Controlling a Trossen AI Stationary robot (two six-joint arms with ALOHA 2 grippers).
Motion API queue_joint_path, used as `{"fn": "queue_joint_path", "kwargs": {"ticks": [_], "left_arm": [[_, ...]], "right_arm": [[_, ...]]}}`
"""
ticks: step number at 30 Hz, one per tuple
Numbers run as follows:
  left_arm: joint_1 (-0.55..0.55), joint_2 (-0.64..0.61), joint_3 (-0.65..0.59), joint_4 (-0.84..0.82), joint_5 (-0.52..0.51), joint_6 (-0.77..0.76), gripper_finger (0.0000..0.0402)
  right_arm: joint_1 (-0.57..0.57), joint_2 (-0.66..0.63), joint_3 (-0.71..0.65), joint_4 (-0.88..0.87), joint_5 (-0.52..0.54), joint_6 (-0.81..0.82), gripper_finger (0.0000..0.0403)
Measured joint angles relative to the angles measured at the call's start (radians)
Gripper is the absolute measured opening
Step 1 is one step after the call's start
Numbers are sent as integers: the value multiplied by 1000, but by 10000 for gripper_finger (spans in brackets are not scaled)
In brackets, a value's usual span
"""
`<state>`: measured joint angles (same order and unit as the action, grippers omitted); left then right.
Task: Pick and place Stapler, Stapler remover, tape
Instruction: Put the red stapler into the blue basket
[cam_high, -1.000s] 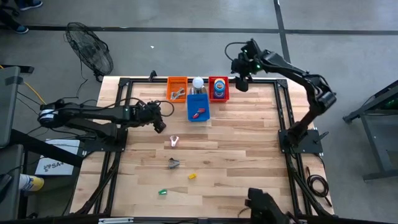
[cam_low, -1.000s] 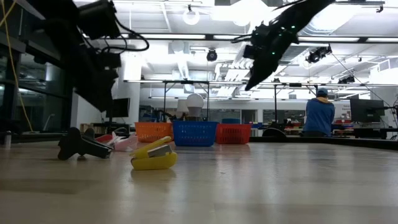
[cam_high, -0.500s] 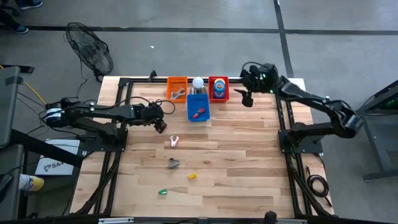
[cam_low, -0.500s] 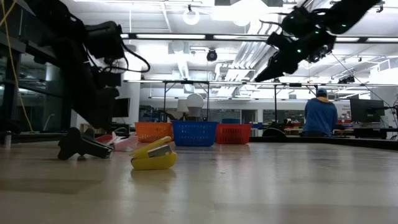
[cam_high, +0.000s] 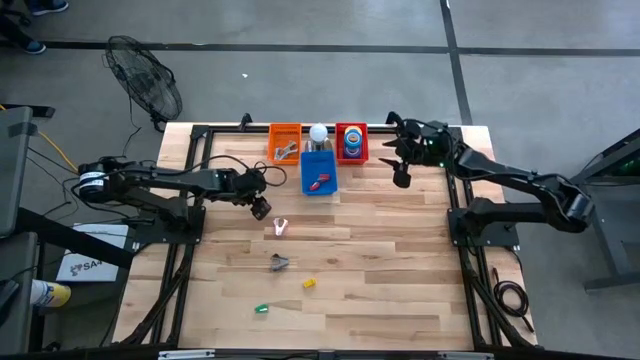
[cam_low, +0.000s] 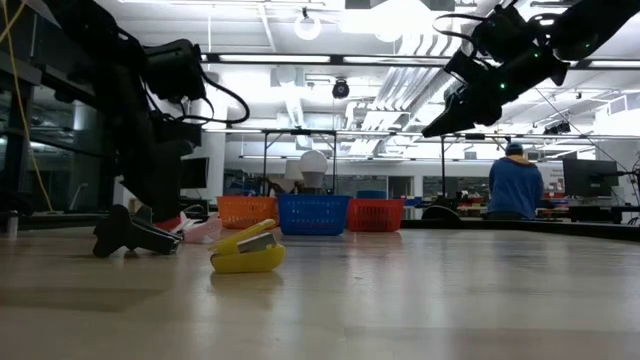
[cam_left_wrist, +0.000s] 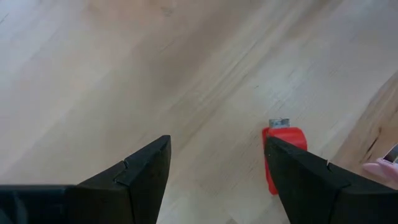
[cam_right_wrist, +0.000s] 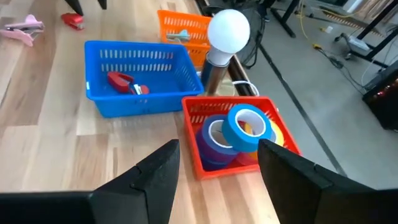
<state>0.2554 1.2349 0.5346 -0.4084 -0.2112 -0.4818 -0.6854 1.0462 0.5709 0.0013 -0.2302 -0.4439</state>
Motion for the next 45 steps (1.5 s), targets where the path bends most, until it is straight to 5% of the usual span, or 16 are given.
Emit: {"fn": "queue_joint_path", "kwargs": {"ticks": [14, 33, 45], "left_arm": [[-6, -22, 38, -12, 147, -34, 255], [-112, 135, 39, 5, 9, -124, 253], [-112, 149, 41, 22, 13, -121, 145]], "right_arm": [[8, 0, 0, -35, -12, 68, 208], [81, 1, 0, -86, -7, 77, 208], [97, 1, 0, -87, 4, 81, 208]]}}
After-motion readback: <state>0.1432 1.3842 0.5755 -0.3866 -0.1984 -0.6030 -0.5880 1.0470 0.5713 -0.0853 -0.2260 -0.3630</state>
